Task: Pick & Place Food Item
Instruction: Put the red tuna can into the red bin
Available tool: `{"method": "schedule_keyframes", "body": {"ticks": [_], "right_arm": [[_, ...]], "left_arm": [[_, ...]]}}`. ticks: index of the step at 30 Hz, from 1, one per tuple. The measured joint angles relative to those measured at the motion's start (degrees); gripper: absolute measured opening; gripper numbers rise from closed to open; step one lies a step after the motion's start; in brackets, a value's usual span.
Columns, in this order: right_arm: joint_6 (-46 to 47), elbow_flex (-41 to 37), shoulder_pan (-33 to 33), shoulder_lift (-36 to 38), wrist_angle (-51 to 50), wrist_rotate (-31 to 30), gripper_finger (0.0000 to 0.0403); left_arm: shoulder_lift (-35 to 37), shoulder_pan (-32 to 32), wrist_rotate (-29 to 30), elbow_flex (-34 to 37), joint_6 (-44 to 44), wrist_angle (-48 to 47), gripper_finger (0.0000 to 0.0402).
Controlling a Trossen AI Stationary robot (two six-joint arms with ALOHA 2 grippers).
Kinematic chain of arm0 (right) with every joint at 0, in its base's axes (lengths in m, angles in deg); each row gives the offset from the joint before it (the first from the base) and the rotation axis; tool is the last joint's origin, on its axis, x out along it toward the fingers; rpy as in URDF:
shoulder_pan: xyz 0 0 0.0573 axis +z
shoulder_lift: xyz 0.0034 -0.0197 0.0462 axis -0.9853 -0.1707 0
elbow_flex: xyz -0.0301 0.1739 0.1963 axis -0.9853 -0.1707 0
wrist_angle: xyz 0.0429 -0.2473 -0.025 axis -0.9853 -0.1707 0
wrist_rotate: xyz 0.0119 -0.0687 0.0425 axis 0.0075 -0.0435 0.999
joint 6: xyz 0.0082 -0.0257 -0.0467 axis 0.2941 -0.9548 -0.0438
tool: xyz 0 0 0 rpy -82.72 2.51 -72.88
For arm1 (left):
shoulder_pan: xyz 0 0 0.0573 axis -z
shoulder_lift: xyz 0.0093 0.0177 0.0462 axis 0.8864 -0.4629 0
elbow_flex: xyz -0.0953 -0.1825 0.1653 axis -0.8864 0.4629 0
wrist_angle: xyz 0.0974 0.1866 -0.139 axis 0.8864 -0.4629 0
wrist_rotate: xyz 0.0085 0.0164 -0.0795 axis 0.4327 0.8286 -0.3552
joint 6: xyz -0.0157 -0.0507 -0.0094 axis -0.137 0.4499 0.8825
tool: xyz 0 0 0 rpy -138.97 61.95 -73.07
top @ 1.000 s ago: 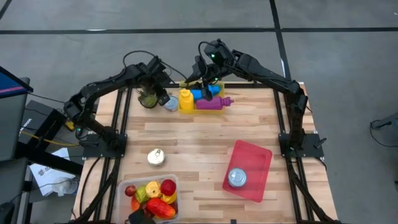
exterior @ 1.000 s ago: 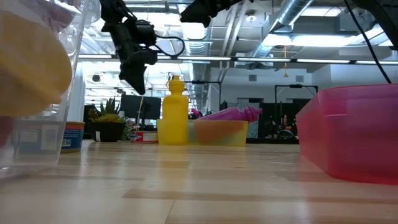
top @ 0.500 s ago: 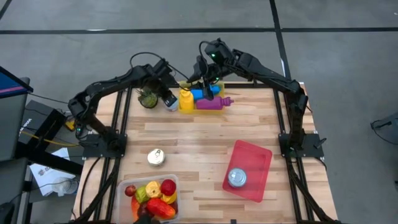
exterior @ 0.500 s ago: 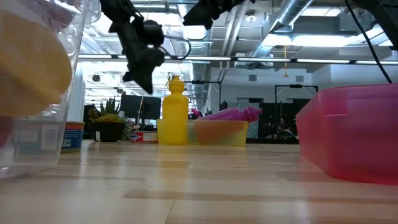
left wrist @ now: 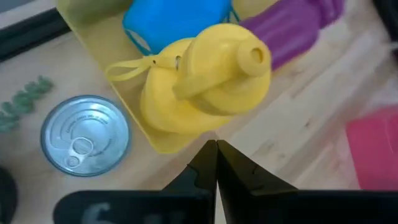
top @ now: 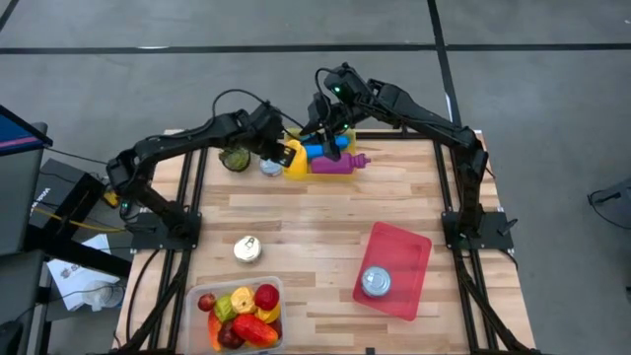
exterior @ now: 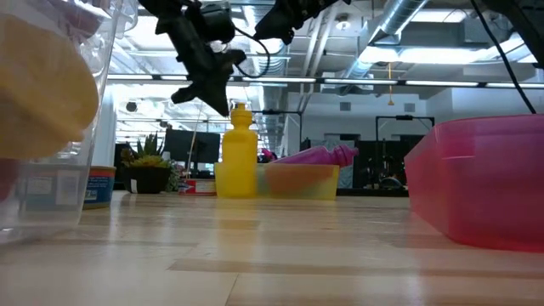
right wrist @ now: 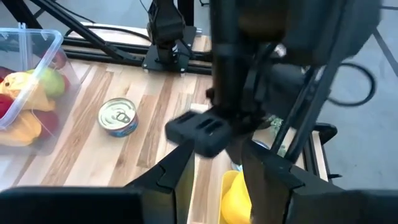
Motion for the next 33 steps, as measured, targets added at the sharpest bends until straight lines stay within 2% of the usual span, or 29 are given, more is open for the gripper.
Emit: {"method": "schedule_keyframes", "body": {"ticks": [6, 15, 18, 21, 24, 26, 33], "right_arm": [[0.97, 0.0, 0.01, 0.0, 0.44, 0.0, 0.0123], [0.97, 0.0, 1.7, 0.0, 1.16, 0.02, 0.0123], [1.12, 0.0, 2.58, -0.02, 3.24, -0.01, 0.0123], [2.33, 0.0, 3.56, -0.02, 3.63, -0.31, 0.0123], [9.01, 0.0, 3.97, -0.07, 2.9, -0.32, 0.0123], [13.43, 0.0, 3.48, -0.06, 1.22, -0.26, 0.0123], [17.43, -0.02, -0.32, -0.07, -9.94, 0.0, 0.0123]], "left_arm": [[-0.37, 0.41, 6.39, 0.03, 0.64, 0.89, 0.0006], [4.14, 1.14, 4.88, 0.04, -3.27, 8.89, 0.001], [4.54, 1.66, 4.66, 0.04, -0.79, 9.76, 0.0012], [3.44, 1.83, 6.6, -0.01, 0.49, 5.22, 0.0012], [1.48, 1.38, 13.05, 0.11, 1.62, -0.86, 0.0005], [0.15, 0.38, 14.71, 0.11, 2.98, -2.54, 0.0002], [-7.1, -1.98, 10.76, 0.11, 8.3, -2.42, 0.0001]]}}
